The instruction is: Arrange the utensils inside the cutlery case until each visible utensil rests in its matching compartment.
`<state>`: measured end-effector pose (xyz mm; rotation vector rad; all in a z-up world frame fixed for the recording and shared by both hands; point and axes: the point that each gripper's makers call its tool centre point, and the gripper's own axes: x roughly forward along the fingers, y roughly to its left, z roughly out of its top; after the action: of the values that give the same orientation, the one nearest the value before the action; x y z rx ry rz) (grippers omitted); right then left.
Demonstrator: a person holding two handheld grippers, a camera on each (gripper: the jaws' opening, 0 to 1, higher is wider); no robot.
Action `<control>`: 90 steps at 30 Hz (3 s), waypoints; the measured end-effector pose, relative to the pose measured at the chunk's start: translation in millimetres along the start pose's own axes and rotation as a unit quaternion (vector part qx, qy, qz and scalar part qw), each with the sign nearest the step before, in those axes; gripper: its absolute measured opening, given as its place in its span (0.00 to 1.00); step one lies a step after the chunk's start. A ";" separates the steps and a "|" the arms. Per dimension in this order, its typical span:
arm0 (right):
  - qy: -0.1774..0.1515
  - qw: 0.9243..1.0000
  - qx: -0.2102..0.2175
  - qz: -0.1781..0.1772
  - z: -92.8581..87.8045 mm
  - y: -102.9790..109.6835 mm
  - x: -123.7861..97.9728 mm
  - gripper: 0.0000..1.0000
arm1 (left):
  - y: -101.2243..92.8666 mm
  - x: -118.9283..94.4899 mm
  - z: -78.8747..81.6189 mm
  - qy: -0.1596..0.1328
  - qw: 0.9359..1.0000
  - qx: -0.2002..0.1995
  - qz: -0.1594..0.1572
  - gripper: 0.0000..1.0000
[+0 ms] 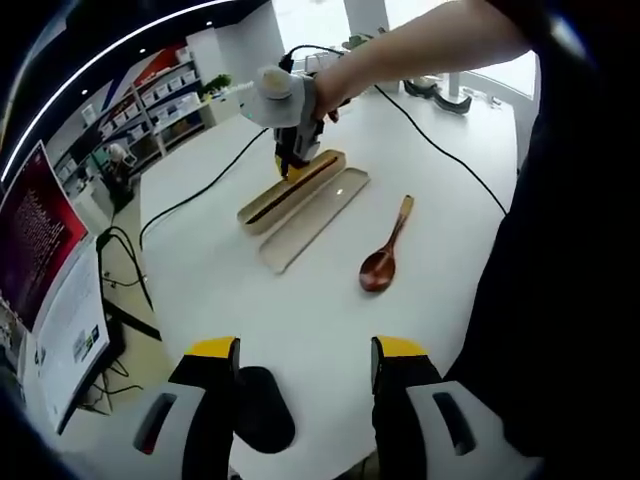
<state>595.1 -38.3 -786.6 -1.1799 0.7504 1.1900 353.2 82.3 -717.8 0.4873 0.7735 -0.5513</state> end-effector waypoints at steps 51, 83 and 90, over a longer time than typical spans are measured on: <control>-0.100 0.976 0.164 -0.104 -93.1 92.8 -118.0 0.65 | -32.0 -21.0 16.8 -0.009 0.999 0.049 -0.012 0.57; -0.023 0.996 0.085 0.030 -58.2 191.1 -91.8 0.55 | -16.8 -11.2 -6.9 -0.050 0.993 0.062 -0.092 0.66; -0.019 0.995 0.068 0.070 -54.6 195.8 -73.8 0.52 | -16.1 -11.9 -14.3 -0.044 0.995 0.044 -0.082 0.67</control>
<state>395.8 -122.1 -789.3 -1.0027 0.8823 1.2527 328.9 82.0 -720.9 0.4791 0.7114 -0.7572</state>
